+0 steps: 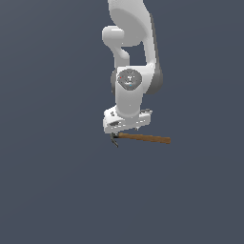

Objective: Pick up the object and move it to a goal position.

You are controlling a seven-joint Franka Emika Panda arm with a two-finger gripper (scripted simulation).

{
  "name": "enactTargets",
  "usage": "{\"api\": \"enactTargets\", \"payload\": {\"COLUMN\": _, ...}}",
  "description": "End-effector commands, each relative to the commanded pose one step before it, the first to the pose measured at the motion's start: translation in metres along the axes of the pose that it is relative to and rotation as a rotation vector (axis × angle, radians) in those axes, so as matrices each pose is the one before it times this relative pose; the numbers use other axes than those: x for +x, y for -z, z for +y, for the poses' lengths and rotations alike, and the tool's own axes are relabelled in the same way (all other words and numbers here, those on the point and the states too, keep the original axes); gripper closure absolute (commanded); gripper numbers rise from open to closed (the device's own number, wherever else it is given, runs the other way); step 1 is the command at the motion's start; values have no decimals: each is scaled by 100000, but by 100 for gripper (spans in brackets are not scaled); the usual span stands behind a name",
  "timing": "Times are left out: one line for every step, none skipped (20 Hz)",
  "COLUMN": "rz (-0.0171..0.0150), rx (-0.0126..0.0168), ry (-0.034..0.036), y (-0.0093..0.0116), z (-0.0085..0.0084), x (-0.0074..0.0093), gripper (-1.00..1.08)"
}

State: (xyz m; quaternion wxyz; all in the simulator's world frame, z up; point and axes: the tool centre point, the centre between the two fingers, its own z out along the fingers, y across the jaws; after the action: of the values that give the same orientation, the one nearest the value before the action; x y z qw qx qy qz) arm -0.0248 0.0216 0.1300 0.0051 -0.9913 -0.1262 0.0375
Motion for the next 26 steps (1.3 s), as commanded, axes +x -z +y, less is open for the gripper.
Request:
{"api": "enactTargets", "payload": {"rz": 320, "rx": -538, "ry": 7719, "y": -536, "z": -403, "x": 104, "gripper": -92}}
{"api": "enactTargets", "payload": {"rz": 141, "rx": -221, "ry": 3295, "y": -223, "z": -172, "x": 57, "gripper": -92}}
{"api": "enactTargets", "payload": {"rz": 142, "rx": -216, "ry": 3299, "y": -222, "z": -174, "x": 62, "gripper": -92}}
{"api": "enactTargets", "payload": {"rz": 142, "rx": -212, "ry": 3302, "y": -220, "z": -175, "x": 67, "gripper": -92}}
{"api": "enactTargets", "payload": {"rz": 144, "rx": -207, "ry": 3305, "y": -218, "z": -176, "x": 72, "gripper": -92}}
{"api": "enactTargets", "payload": {"rz": 145, "rx": -203, "ry": 3308, "y": -216, "z": -177, "x": 77, "gripper": -92}}
{"api": "enactTargets", "payload": {"rz": 147, "rx": -198, "ry": 3311, "y": -215, "z": -178, "x": 83, "gripper": -92}}
{"api": "enactTargets", "payload": {"rz": 149, "rx": -194, "ry": 3314, "y": -213, "z": -179, "x": 88, "gripper": -92}}
{"api": "enactTargets", "payload": {"rz": 152, "rx": -191, "ry": 3317, "y": -211, "z": -180, "x": 94, "gripper": -92}}
{"api": "enactTargets", "payload": {"rz": 155, "rx": -187, "ry": 3319, "y": -209, "z": -180, "x": 100, "gripper": -92}}
{"api": "enactTargets", "payload": {"rz": 158, "rx": -184, "ry": 3322, "y": -207, "z": -180, "x": 106, "gripper": -92}}
{"api": "enactTargets", "payload": {"rz": 161, "rx": -181, "ry": 3324, "y": -206, "z": -180, "x": 112, "gripper": -92}}
{"api": "enactTargets", "payload": {"rz": 165, "rx": -179, "ry": 3327, "y": -204, "z": -180, "x": 118, "gripper": -92}}
{"api": "enactTargets", "payload": {"rz": 169, "rx": -177, "ry": 3329, "y": -202, "z": -179, "x": 124, "gripper": -92}}
{"api": "enactTargets", "payload": {"rz": 173, "rx": -175, "ry": 3331, "y": -200, "z": -178, "x": 130, "gripper": -92}}
{"api": "enactTargets", "payload": {"rz": 178, "rx": -174, "ry": 3333, "y": -198, "z": -177, "x": 136, "gripper": -92}}
{"api": "enactTargets", "payload": {"rz": 183, "rx": -173, "ry": 3335, "y": -196, "z": -176, "x": 142, "gripper": -92}}
{"api": "enactTargets", "payload": {"rz": 188, "rx": -172, "ry": 3337, "y": -194, "z": -175, "x": 149, "gripper": -92}}
{"api": "enactTargets", "payload": {"rz": 193, "rx": -172, "ry": 3338, "y": -192, "z": -173, "x": 155, "gripper": -92}}
{"api": "enactTargets", "payload": {"rz": 198, "rx": -172, "ry": 3340, "y": -190, "z": -171, "x": 162, "gripper": -92}}
{"api": "enactTargets", "payload": {"rz": 201, "rx": -170, "ry": 3295, "y": -186, "z": -166, "x": 166, "gripper": -92}}
{"api": "enactTargets", "payload": {"rz": 196, "rx": -163, "ry": 3136, "y": -175, "z": -156, "x": 164, "gripper": -92}}
{"api": "enactTargets", "payload": {"rz": 190, "rx": -155, "ry": 2967, "y": -164, "z": -145, "x": 160, "gripper": -92}}
{"api": "enactTargets", "payload": {"rz": 183, "rx": -148, "ry": 2799, "y": -153, "z": -134, "x": 156, "gripper": -92}}
{"api": "enactTargets", "payload": {"rz": 176, "rx": -140, "ry": 2631, "y": -143, "z": -125, "x": 151, "gripper": -92}}
{"api": "enactTargets", "payload": {"rz": 168, "rx": -132, "ry": 2459, "y": -132, "z": -114, "x": 144, "gripper": -92}}
